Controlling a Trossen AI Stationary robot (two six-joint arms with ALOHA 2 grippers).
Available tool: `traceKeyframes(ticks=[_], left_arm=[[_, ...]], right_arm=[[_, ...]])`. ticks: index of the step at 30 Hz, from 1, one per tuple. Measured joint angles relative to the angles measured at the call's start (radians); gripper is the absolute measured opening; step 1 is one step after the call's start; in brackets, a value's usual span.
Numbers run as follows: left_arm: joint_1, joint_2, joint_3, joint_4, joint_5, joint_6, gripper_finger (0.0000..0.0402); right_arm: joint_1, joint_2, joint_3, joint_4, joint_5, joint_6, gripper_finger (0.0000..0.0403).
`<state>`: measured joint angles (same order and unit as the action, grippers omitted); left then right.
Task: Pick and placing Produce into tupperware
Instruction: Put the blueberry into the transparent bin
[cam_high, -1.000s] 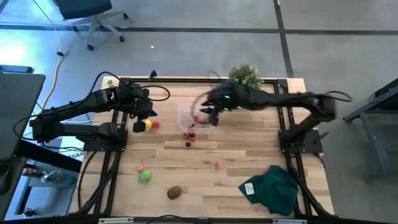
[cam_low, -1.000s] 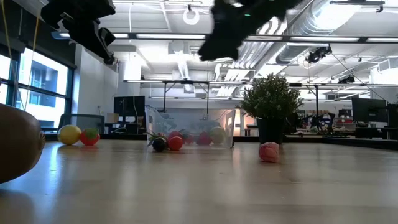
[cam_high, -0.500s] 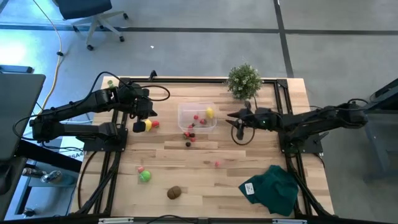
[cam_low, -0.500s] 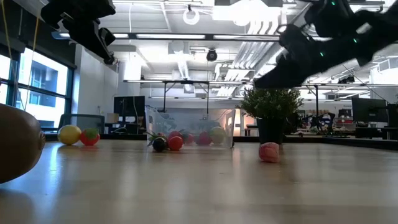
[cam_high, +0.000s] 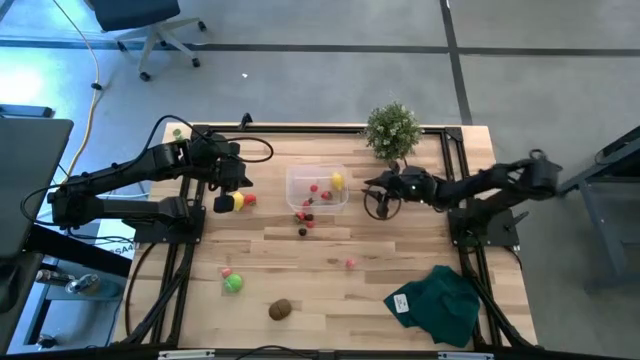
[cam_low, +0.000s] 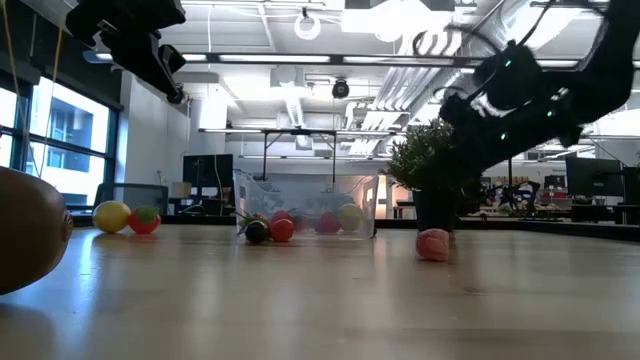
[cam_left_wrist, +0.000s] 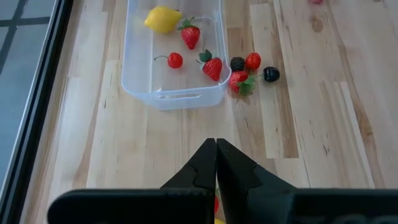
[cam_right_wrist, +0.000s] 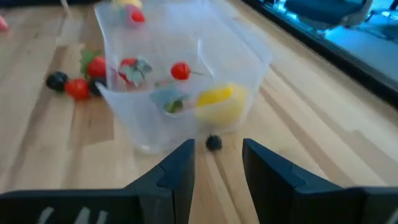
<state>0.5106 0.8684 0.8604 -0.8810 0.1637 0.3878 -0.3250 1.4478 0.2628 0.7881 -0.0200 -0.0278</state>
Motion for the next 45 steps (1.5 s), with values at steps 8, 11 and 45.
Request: traceKeyframes(ticks=[8,11,45], left_arm=[[0.0,0.0,0.0,0.0,0.0,0.0,0.0003],[0.0,0.0,0.0,0.0,0.0,0.0,0.0003],[0.0,0.0,0.0,0.0,0.0,0.0,0.0003]], right_arm=[[-0.061,0.242,0.097,0.077,-0.11,-0.007,0.0124],[-0.068,0.29,0.138,0.078,-0.112,-0.007,0.0124],[-0.072,0.386,0.249,-0.057,-0.148,-0.138,0.0124]])
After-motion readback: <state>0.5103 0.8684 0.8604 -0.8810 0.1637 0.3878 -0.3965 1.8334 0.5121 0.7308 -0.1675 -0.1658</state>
